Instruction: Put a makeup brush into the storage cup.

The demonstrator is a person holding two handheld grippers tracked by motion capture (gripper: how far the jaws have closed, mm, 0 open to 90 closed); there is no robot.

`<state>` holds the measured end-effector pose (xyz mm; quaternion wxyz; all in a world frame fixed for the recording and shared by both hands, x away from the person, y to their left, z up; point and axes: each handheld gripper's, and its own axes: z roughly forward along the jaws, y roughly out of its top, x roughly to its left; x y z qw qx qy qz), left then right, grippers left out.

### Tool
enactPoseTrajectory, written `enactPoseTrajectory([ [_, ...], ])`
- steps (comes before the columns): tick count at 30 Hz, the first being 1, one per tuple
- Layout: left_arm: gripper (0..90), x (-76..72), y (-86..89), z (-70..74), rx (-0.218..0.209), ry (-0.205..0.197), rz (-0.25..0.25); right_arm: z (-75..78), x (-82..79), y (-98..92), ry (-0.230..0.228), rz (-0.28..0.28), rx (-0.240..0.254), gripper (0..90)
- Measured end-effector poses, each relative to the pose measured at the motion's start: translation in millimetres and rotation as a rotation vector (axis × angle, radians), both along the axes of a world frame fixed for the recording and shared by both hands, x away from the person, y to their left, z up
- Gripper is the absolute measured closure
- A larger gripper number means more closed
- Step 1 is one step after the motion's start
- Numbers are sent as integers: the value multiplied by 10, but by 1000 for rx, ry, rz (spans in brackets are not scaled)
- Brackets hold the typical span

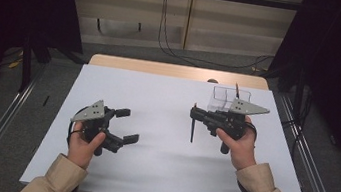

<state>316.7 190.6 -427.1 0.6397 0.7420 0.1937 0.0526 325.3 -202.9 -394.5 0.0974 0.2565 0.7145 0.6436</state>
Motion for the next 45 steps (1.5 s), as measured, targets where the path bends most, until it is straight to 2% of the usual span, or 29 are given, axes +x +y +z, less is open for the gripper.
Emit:
enactPoseTrajectory([
  [10,10,-55,211,-2,8,-3,25,15,17,-95,-6,-27,3,846],
  [16,8,-87,324,-22,21,4,34,43,51,-206,-6,-57,4,846],
  [23,6,-110,442,-39,13,0,37,77,104,-343,-16,-97,-8,846],
  [35,8,-132,475,-65,5,-7,39,146,212,-617,-28,-190,-12,846],
  [45,8,-136,506,-73,-4,-12,43,245,333,-847,-43,-271,15,846],
])
